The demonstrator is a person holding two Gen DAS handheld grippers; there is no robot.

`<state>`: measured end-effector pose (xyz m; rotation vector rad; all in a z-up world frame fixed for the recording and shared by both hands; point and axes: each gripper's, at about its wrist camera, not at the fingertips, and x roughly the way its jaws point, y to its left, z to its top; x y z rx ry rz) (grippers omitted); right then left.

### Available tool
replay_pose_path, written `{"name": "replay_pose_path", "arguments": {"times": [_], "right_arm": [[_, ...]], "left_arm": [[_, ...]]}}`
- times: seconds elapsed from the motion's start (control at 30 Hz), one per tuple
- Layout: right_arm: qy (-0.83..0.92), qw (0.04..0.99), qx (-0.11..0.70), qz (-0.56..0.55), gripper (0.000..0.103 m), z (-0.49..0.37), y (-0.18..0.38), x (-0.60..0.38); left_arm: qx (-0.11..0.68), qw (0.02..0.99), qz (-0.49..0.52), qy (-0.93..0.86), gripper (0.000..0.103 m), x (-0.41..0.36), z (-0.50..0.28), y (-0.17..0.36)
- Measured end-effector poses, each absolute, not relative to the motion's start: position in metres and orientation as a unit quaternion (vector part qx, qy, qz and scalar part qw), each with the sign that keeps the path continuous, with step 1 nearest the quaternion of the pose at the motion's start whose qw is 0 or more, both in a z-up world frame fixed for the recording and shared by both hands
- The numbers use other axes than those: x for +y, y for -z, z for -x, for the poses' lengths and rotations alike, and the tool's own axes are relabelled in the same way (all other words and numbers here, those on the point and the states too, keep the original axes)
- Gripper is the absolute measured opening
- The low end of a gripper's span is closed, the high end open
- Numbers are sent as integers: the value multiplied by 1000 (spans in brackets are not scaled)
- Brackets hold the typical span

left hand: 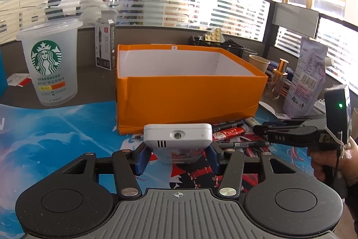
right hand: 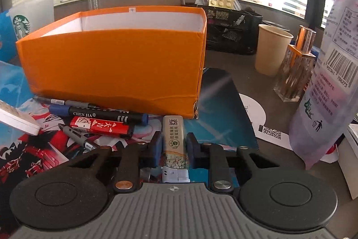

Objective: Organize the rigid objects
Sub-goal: 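Lift the power bank and white tube with both tools toward the orange box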

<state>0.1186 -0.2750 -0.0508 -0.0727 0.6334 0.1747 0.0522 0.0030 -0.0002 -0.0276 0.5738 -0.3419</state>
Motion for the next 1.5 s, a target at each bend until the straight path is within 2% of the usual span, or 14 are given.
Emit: {"name": "replay_pose_path", "arguments": {"times": [0.7,1.5], "right_arm": [[-122,968,215,37,21,-74,-16,-257],[-143,978,148,30,21,-100,-72,-238]], "left_arm": [[235,956,9,174,51,1,-35,-34],[132,976,11,174,51,-2,-72,-111]]}}
